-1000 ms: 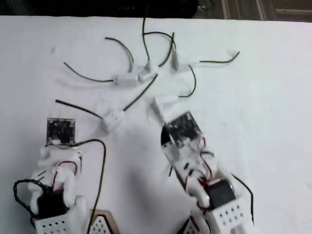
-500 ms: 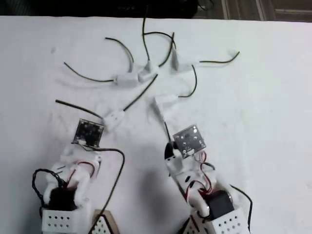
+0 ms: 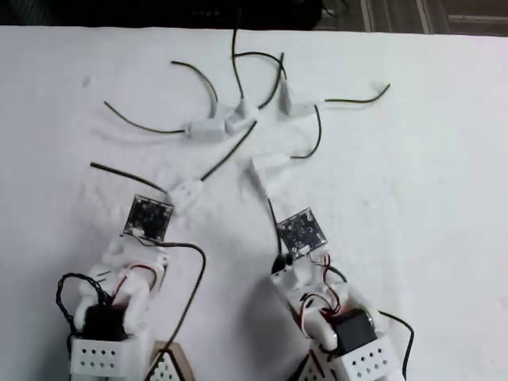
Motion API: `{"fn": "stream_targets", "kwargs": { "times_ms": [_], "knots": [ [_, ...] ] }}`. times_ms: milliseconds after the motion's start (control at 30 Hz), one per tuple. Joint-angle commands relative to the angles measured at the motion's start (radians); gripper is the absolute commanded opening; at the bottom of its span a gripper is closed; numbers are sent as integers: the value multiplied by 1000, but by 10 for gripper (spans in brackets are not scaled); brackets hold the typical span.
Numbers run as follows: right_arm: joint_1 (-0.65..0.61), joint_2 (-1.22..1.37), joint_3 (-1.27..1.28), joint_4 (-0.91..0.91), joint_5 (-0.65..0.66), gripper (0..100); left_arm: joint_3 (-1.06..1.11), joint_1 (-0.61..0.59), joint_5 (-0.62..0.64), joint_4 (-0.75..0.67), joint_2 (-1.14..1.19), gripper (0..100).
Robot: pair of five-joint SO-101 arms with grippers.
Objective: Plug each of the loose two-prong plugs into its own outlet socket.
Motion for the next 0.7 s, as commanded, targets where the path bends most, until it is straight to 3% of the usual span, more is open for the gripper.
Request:
{"fn": "stream_targets", "kwargs": {
  "times_ms": [0,200,400,667],
  "knots": [
    [15,-7,11,67,-2,17,-3,-1,-6,63,-4,26],
    [15,-7,11,107,-2,17,-3,-1,-6,91,-4,25],
    [13,-7,11,107,-2,17,-3,-1,-3,207,-4,26],
    [13,-7,11,107,-2,17,-3,-1,-5,207,-5,25]
  ]
}}
